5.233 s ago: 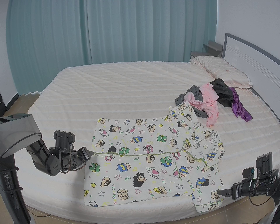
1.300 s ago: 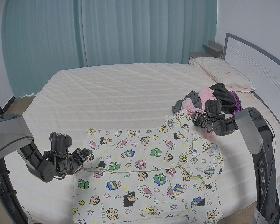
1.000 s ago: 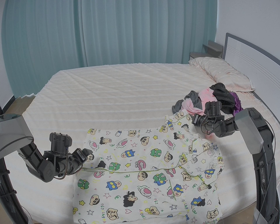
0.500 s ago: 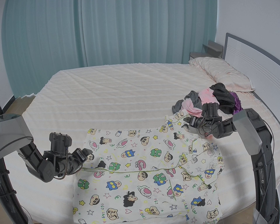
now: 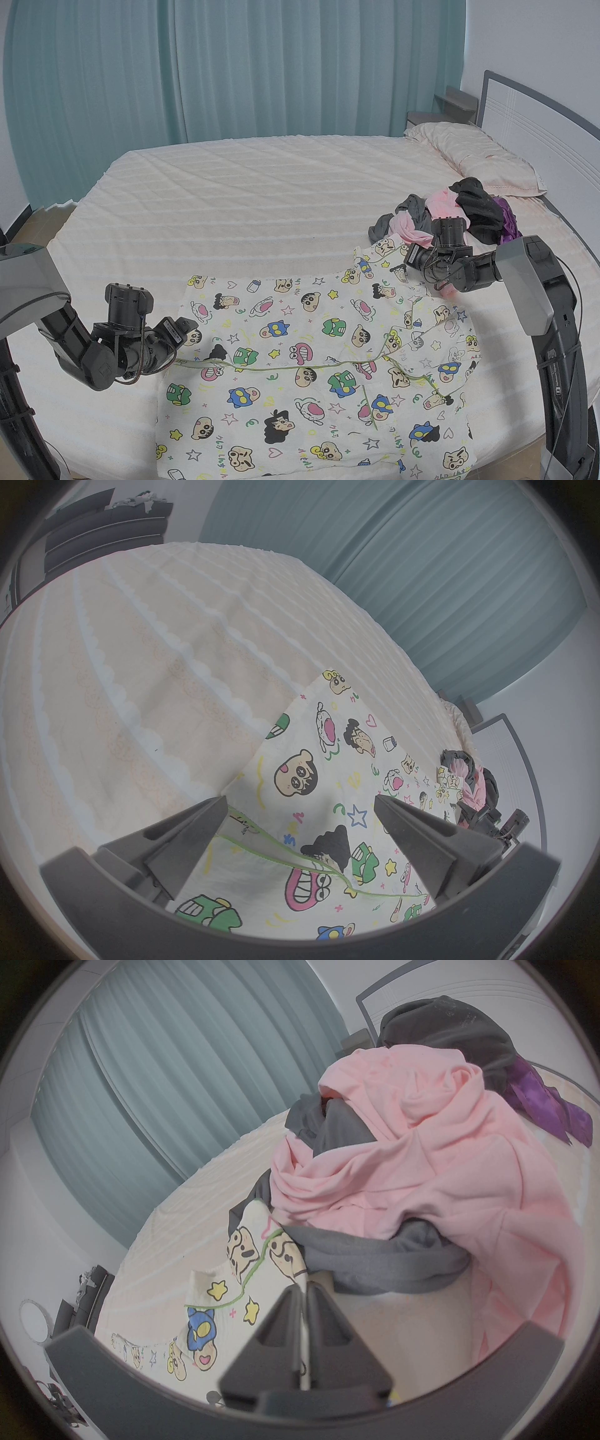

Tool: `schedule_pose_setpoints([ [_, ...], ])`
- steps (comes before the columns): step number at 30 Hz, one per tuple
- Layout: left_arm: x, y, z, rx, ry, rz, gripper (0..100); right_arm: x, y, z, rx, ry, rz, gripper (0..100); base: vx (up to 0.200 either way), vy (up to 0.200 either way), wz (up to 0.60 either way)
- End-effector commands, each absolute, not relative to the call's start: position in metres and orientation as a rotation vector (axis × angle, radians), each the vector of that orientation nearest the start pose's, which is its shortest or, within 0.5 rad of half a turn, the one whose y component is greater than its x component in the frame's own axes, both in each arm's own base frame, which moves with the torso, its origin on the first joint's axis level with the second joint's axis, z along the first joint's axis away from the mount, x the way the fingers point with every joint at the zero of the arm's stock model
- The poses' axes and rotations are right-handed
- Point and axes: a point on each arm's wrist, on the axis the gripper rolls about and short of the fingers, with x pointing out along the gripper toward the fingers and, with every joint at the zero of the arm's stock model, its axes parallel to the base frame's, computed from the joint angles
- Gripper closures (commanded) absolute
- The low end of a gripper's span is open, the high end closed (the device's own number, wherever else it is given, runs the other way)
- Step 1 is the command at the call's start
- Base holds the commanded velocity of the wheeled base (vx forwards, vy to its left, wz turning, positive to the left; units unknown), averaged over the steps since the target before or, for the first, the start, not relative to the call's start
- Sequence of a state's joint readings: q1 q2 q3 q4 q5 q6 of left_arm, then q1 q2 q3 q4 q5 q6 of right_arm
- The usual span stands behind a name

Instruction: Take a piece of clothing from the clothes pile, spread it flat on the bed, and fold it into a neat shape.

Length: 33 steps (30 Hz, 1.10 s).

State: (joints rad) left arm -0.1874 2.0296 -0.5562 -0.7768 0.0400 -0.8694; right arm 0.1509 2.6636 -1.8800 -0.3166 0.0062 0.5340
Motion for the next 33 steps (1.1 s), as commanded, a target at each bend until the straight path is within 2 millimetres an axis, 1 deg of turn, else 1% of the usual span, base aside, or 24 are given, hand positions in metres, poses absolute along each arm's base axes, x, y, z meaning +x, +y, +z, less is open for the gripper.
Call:
schedule_pose_setpoints([
  [1,0.298,-0.056,0.037,-0.753,0.705,0.166,0,0.531,0.075,0.024,0.493,0.480,0.017,100,0.000,0.000,0.00],
  [4,0.299,-0.056,0.037,-0.754,0.705,0.168,0,0.532,0.073,0.027,0.500,0.467,0.017,100,0.000,0.000,0.00],
  [7,0.299,-0.056,0.037,-0.754,0.703,0.167,0,0.536,0.072,0.034,0.507,0.424,0.021,100,0.000,0.000,0.00],
  [17,0.299,-0.056,0.037,-0.752,0.701,0.167,0,0.537,0.073,0.034,0.496,0.407,0.011,100,0.000,0.000,0.00],
  [21,0.299,-0.056,0.038,-0.753,0.700,0.167,0,0.539,0.071,0.038,0.498,0.386,0.006,100,0.000,0.000,0.00],
  [22,0.299,-0.056,0.038,-0.753,0.700,0.167,0,0.539,0.071,0.039,0.497,0.386,0.006,0,0.000,0.000,0.00],
  [25,0.298,-0.056,0.039,-0.754,0.696,0.164,0,0.537,0.071,0.041,0.495,0.392,0.005,0,0.000,0.000,0.00],
  [26,0.298,-0.055,0.043,-0.758,0.685,0.162,0,0.533,0.070,0.046,0.492,0.395,0.006,0,0.000,0.000,0.00],
  [27,0.297,-0.055,0.046,-0.762,0.678,0.157,0,0.528,0.071,0.045,0.483,0.417,0.004,0,0.000,0.000,0.00],
  [28,0.297,-0.055,0.046,-0.762,0.676,0.156,0,0.527,0.071,0.046,0.481,0.418,0.004,0,0.000,0.000,0.00],
  [30,0.293,-0.054,0.050,-0.763,0.670,0.151,0,0.516,0.072,0.046,0.435,0.455,0.010,0,0.000,0.000,0.00],
  [31,0.293,-0.054,0.050,-0.763,0.670,0.151,0,0.516,0.072,0.046,0.432,0.456,0.010,0,0.000,0.000,0.00],
  [32,0.291,-0.054,0.053,-0.765,0.665,0.147,0,0.507,0.071,0.050,0.406,0.471,0.012,0,0.000,0.000,0.00],
  [33,0.291,-0.054,0.053,-0.765,0.665,0.147,0,0.507,0.071,0.050,0.406,0.471,0.012,0,0.000,0.000,0.00],
])
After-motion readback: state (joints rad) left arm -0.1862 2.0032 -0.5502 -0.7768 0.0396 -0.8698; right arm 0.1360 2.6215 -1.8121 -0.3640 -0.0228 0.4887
